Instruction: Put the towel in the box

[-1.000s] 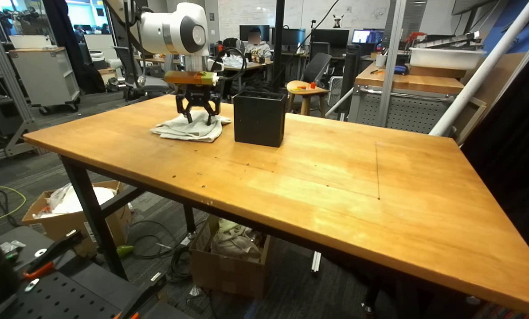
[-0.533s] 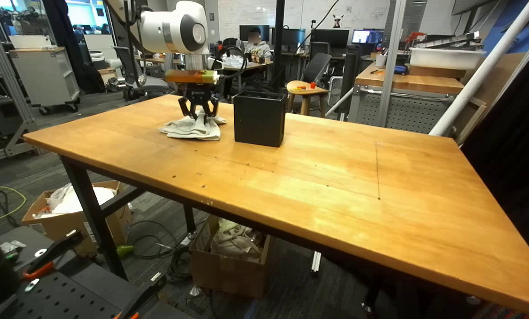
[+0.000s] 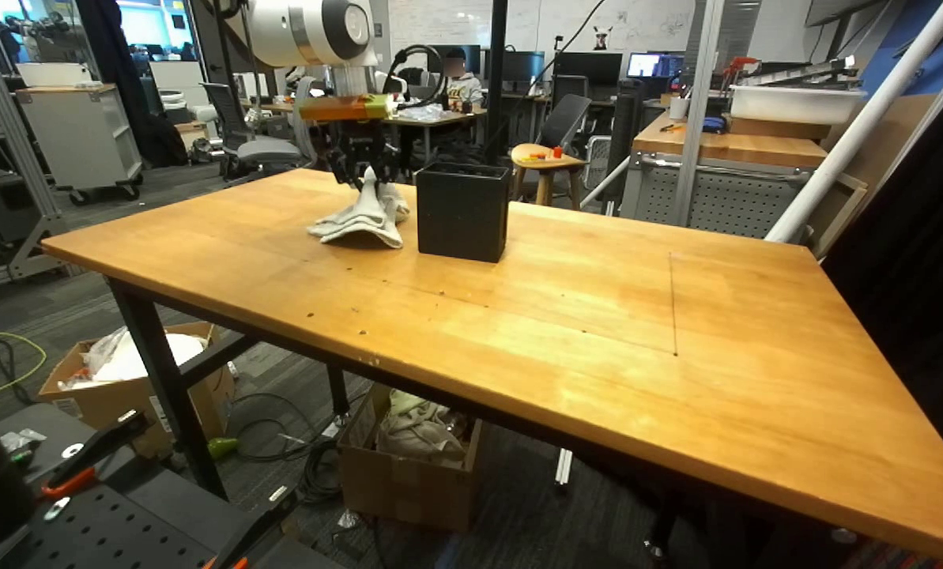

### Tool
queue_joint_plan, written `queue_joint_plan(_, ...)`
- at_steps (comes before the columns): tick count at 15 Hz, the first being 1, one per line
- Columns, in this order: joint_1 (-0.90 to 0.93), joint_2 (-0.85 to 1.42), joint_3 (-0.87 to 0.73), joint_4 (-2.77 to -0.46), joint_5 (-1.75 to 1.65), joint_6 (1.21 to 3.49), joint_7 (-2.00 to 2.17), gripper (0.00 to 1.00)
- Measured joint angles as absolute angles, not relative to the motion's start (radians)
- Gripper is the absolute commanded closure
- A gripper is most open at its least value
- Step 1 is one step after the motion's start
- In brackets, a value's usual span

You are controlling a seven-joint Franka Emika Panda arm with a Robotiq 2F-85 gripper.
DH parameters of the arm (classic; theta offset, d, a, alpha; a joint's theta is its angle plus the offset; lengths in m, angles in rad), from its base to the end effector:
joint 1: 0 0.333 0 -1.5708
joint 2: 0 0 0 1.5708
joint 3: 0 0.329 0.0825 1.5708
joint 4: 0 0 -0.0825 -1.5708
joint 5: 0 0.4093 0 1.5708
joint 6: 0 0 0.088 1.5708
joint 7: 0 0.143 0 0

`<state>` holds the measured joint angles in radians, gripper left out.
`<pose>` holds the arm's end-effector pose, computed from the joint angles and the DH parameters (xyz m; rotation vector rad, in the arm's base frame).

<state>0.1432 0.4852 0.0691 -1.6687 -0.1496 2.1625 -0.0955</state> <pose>0.6904 0.1340 0.2878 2.9943 0.5798 0.0243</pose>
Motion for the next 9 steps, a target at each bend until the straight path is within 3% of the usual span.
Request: queue_joint_plan(9,0.079,0.265,0.041,-1.673,-0.130,2.016,-0.001,0.96)
